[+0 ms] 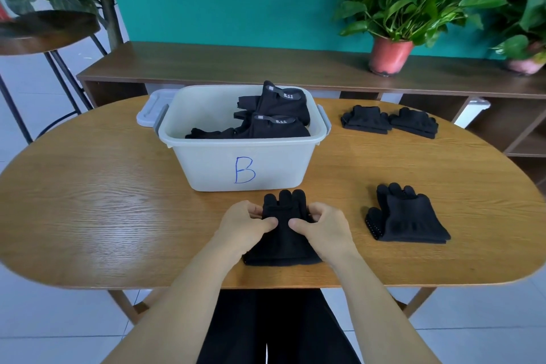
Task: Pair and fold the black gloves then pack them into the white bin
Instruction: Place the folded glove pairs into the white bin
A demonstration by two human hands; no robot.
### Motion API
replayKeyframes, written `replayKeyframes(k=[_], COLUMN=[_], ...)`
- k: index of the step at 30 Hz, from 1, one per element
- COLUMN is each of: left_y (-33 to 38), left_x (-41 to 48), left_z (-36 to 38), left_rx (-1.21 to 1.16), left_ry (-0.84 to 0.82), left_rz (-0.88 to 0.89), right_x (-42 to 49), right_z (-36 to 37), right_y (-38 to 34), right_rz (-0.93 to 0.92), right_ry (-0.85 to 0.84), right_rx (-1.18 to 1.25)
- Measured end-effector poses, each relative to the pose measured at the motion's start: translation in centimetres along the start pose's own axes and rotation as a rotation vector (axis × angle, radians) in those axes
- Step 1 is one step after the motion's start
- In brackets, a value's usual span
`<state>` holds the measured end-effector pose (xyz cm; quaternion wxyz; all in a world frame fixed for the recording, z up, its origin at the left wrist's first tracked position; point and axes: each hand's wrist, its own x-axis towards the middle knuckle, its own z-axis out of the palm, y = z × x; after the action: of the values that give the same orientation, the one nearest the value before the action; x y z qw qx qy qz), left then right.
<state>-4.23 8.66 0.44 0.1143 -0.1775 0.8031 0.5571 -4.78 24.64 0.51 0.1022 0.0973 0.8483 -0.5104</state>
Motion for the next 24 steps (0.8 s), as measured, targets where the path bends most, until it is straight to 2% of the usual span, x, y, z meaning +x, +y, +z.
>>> replayKeyframes(k=[4, 13, 24], left_y=[0.6, 3.2, 9.5], left_x=[-0.9, -3.2, -6.5], left_z=[-0.4, -2.3, -8.8], left_rx=[-0.089, -0.124, -0.167], left_ry=[-0.037, -0.08, -0.01], left_rz=[0.037, 0.104, 0.271], right_x=[-0.1, -1.8, -3.6], right_z=[-0.3, -2.1, -3.7], right_y=[0.2, -1.9, -11.4], right_rz=[0.001, -0.111, -0.361], right_ry=[-0.005, 0.016, 0.025], right_rx=[0.104, 0.142, 0.088])
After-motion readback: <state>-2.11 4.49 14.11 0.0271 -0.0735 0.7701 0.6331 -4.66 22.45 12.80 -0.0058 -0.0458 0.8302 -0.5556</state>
